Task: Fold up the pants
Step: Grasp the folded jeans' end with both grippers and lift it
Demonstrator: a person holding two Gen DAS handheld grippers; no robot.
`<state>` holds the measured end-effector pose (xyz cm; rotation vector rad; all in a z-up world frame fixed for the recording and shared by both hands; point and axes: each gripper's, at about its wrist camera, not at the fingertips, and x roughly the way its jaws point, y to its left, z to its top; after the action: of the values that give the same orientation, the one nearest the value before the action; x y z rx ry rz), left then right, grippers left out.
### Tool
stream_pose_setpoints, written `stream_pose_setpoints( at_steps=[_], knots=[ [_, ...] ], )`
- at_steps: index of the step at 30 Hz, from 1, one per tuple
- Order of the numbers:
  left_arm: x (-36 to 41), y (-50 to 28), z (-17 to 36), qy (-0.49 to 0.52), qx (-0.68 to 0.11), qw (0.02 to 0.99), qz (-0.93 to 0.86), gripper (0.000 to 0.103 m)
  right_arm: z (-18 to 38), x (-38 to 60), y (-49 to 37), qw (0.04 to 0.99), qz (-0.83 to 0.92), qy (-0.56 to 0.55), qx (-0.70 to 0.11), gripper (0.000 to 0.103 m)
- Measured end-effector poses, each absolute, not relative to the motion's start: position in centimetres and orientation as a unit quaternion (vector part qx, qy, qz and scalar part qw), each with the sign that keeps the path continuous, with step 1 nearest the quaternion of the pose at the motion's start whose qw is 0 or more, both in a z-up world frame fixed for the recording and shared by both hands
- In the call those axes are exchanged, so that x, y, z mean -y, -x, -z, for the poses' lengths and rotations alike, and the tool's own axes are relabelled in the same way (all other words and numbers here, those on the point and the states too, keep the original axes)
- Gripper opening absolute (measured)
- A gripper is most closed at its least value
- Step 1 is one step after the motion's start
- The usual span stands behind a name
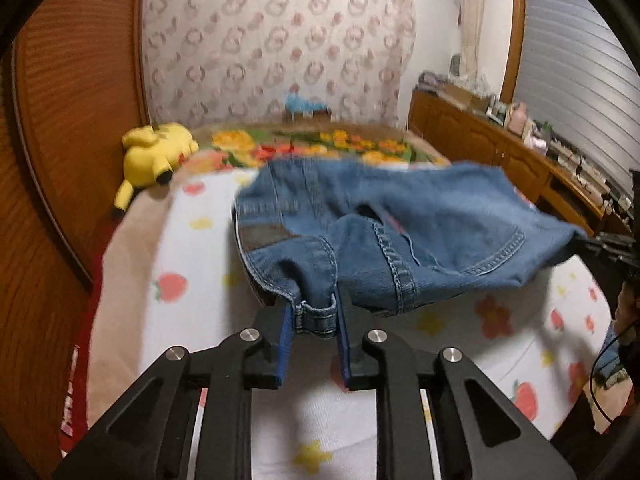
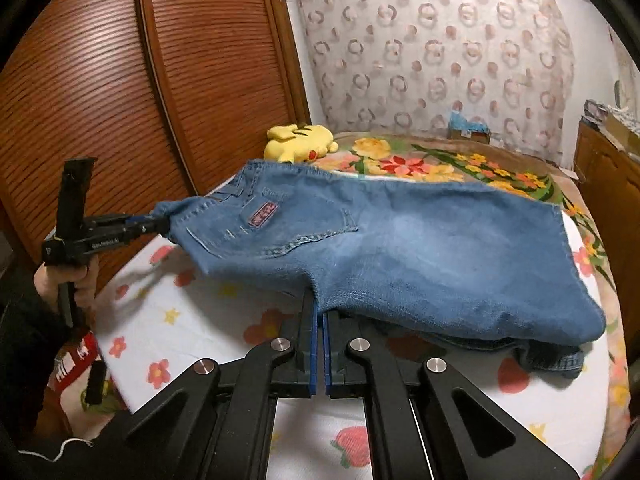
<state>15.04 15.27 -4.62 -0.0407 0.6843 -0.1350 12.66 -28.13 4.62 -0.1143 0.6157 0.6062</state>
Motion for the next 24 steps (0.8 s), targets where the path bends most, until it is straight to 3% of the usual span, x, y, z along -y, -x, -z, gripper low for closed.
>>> stream_pose_setpoints(
  at_steps=[8,24],
  knots=[
    [-16.5,-11.1,0.2,0.022,-0.292,0.954,0.058,0.019,-4.9,28.6,-9.6,0.897,-0.316,0.053,-0.305,0.001],
    [-16.2,-7.7,6.2,0.041,-0.358,0.932,0.04,0.022,-2.7,28.0,-9.7,0.878,-0.319,0.053,-0.353,0.002]
  ],
)
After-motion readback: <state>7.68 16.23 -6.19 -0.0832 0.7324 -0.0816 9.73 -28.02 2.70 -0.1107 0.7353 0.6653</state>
